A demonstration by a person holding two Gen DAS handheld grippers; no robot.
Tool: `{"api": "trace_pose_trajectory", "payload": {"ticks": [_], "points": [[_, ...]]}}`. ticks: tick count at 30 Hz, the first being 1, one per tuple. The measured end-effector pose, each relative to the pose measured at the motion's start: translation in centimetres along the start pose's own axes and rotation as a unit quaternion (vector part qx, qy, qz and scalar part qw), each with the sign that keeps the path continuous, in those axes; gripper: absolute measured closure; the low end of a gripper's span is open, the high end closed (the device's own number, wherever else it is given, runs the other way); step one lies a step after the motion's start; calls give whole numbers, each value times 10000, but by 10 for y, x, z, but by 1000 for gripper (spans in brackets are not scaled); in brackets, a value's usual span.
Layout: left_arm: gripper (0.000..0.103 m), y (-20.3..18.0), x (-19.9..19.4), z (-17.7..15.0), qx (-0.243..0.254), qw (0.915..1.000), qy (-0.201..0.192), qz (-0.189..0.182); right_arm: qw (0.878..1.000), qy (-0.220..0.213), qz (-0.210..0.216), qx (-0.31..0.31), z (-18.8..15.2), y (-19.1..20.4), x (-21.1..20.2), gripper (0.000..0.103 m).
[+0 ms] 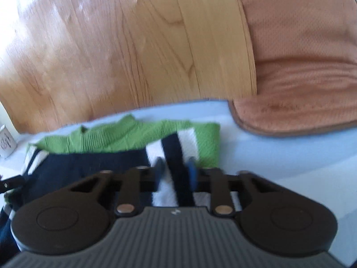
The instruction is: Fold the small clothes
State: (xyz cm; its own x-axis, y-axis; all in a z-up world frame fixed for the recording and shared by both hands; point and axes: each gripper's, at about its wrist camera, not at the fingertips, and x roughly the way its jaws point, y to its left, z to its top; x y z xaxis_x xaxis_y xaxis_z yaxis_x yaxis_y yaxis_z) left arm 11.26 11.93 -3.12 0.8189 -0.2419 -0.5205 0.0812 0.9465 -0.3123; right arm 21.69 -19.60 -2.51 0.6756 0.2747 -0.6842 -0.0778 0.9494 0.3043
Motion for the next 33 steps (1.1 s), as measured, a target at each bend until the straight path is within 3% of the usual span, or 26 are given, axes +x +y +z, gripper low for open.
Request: {"api": "trace_pose_trajectory", "payload": {"ticks": [5, 7, 9, 12, 14, 16, 18, 21, 22, 24, 25, 26, 28, 30, 33], "points": [[101, -6, -3, 0, 185, 9973, -593, 388, 9925, -996, -60, 708, 1, -21, -17, 95], [100, -8, -3, 1, 243, 9959, -679, 546, 9935, -809, -450, 663, -2, -22, -6, 94], [100, -4, -2, 3, 139, 9964, -605, 570, 9961, -320, -711, 402, -6, -16, 9, 85], [100, 10, 0, 8, -238, 9963, -504, 650, 9924, -900, -732, 403, -1, -3, -16, 75], [100, 22, 2, 10, -567, 9957, -377, 635, 9945, -1000, -244, 180, 3, 18, -28, 75], [100, 32, 3, 11, -878, 9938, -313, 603, 9970, -593, 389, -311, 4, 53, -24, 75], [100, 40, -1, 12, -1072, 9919, -343, 584, 9919, -195, 944, -833, -4, 93, -17, 75], [100, 46, -6, 13, -1215, 9902, -406, 552, 9705, 392, 1728, -1635, -27, 151, -4, 66], [100, 48, -6, 13, -1249, 9900, -394, 520, 9615, 511, 1892, -1926, -35, 167, -2, 64], [100, 50, -5, 14, -1285, 9900, -337, 468, 9427, 591, 2110, -2516, -51, 191, -1, 49], [100, 49, -4, 15, -1288, 9901, -310, 455, 9366, 547, 2101, -2751, -57, 200, -1, 48], [100, 50, -4, 15, -1293, 9902, -293, 439, 9337, 510, 2045, -2895, -61, 204, 1, 51], [100, 50, -5, 15, -1326, 9899, -291, 418, 9392, 693, 2029, -2682, -54, 202, 10, 90], [100, 53, -6, 15, -1413, 9887, -303, 402, 9543, 598, 2135, -2003, -36, 189, 13, 93], [100, 58, -8, 15, -1623, 9857, -299, 329, 9695, -136, 2160, -1150, -9, 171, 4, 93]]}}
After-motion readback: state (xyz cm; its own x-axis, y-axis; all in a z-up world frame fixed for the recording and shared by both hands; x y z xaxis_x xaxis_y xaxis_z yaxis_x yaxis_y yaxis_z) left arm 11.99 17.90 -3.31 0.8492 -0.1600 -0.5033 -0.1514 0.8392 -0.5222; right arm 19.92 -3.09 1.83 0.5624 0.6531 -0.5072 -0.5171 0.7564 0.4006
